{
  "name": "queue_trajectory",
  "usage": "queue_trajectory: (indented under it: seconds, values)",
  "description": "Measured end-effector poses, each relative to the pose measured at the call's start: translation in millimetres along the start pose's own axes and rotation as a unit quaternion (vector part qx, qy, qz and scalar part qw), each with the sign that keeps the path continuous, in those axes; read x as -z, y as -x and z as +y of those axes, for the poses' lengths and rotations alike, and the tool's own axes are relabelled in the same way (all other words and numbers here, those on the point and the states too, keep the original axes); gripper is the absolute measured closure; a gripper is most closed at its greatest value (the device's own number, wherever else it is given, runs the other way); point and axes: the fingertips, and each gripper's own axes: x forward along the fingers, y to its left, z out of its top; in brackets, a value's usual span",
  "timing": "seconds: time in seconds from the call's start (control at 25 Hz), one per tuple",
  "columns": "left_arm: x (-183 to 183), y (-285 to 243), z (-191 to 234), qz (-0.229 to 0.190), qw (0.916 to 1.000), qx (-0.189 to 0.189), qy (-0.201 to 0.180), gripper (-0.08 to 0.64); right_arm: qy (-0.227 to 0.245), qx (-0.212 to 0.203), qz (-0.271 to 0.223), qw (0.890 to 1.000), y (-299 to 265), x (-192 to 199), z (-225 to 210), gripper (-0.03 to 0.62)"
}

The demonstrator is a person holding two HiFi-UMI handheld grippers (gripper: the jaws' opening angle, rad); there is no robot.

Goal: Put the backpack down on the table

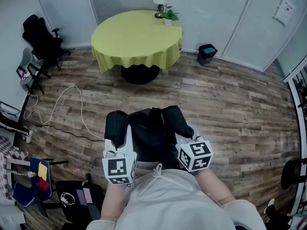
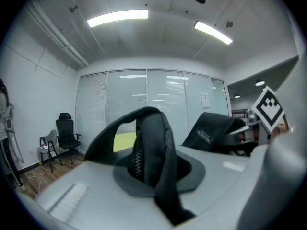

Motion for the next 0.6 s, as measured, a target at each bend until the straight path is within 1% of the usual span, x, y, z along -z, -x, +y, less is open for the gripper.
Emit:
queue_trajectory:
  seconds: [0.16, 0.36, 0.6]
  values:
    - [-4.4, -55.4, -11.5, 0.008, 0.9999, -0.013, 0.002, 0.525, 0.000, -0.019, 0.009, 1.000, -38.9, -14.4, -45.6, 0.563]
    - [-18.8, -127.8, -18.0, 0.009, 0.9991, -0.041, 0.011, 0.525, 0.010, -0.047, 0.013, 0.999, -92.1, -45.7, -98.5, 0.563]
    - [-31.1, -212.5, -30.7, 0.012, 0.9979, -0.059, 0.025, 0.525, 0.019, -0.070, 0.021, 0.997, -149.9, -76.1, -163.2, 0.563]
